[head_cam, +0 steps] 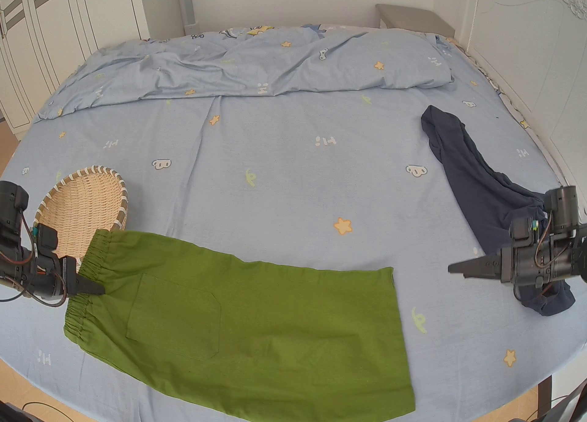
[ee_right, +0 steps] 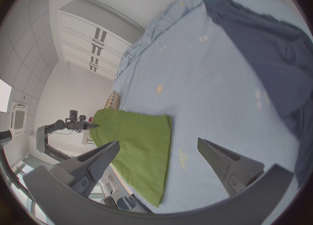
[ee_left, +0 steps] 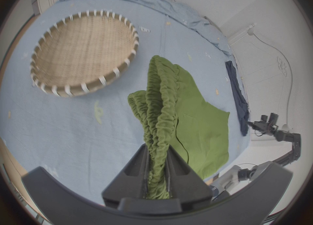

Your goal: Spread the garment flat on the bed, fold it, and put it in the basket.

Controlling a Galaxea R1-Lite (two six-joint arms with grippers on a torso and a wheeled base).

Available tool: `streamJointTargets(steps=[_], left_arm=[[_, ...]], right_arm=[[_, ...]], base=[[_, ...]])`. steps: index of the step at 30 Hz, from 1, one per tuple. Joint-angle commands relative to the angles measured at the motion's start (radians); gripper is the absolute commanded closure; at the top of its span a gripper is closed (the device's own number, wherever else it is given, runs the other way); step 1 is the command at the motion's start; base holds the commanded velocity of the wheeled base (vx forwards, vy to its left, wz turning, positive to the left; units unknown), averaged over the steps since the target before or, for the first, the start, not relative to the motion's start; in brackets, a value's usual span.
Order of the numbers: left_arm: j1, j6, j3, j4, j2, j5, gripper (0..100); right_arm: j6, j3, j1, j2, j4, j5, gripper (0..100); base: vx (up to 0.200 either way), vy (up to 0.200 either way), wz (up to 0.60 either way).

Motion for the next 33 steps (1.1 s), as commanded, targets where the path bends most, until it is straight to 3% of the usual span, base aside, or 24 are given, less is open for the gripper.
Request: streamJointTargets(steps=[1,3,4,5,6,8,11,15,18,23,27,29,33], left_arm=[[-0.010,0.015,-0.104,0.030,-0.041,0.115,100],[-0.052,0.006,-0.135,0.047,-0.043,0.188,100],[-0.112,0.006,-0.149,0.073,-0.051,0.254,100],[-0.118,0.005,-0.149,0.076,-0.051,0.260,100],[-0.207,-0.011,-0.150,0.101,-0.058,0.322,100],[-0.254,-0.026,-0.150,0.102,-0.058,0.343,100],[-0.455,-0.163,-0.179,0.087,-0.052,0.404,100],[-0.605,-0.249,-0.225,0.093,-0.021,0.446,100],[-0.670,-0.287,-0.257,0.096,-0.006,0.469,100],[-0.857,-0.465,-0.395,0.110,0.063,0.492,100],[-0.932,-0.523,-0.422,0.112,0.101,0.492,100],[-1.007,-0.586,-0.431,0.101,0.141,0.492,100],[-1.067,-0.631,-0.451,0.095,0.180,0.493,100]], right_arm=[[0.021,-0.124,0.021,-0.052,0.032,-0.031,0],[0.019,-0.149,0.024,-0.052,0.063,-0.031,0],[0.013,-0.150,0.030,-0.058,0.089,-0.031,0],[0.012,-0.150,0.030,-0.060,0.091,-0.031,0],[0.012,-0.147,0.036,-0.072,0.103,-0.033,0],[0.012,-0.147,0.035,-0.074,0.104,-0.033,0],[0.013,-0.149,0.027,-0.074,0.104,-0.033,0],[0.015,-0.147,0.029,-0.074,0.108,-0.033,0],[0.015,-0.147,0.033,-0.075,0.117,-0.033,0],[0.015,-0.155,0.032,-0.075,0.121,-0.034,0],[0.015,-0.155,0.030,-0.075,0.121,-0.034,0],[0.015,-0.155,0.030,-0.074,0.121,-0.034,0],[0.015,-0.155,0.030,-0.071,0.121,-0.034,0]], base=[[0.000,0.000,0.00],[0.000,0.000,0.00],[0.000,0.000,0.00],[0.000,0.000,0.00],[0.000,0.000,0.00],[0.000,0.000,0.00],[0.000,0.000,0.00],[0.000,0.000,0.00],[0.000,0.000,0.00],[0.000,0.000,0.00],[0.000,0.000,0.00],[0.000,0.000,0.00],[0.000,0.000,0.00]])
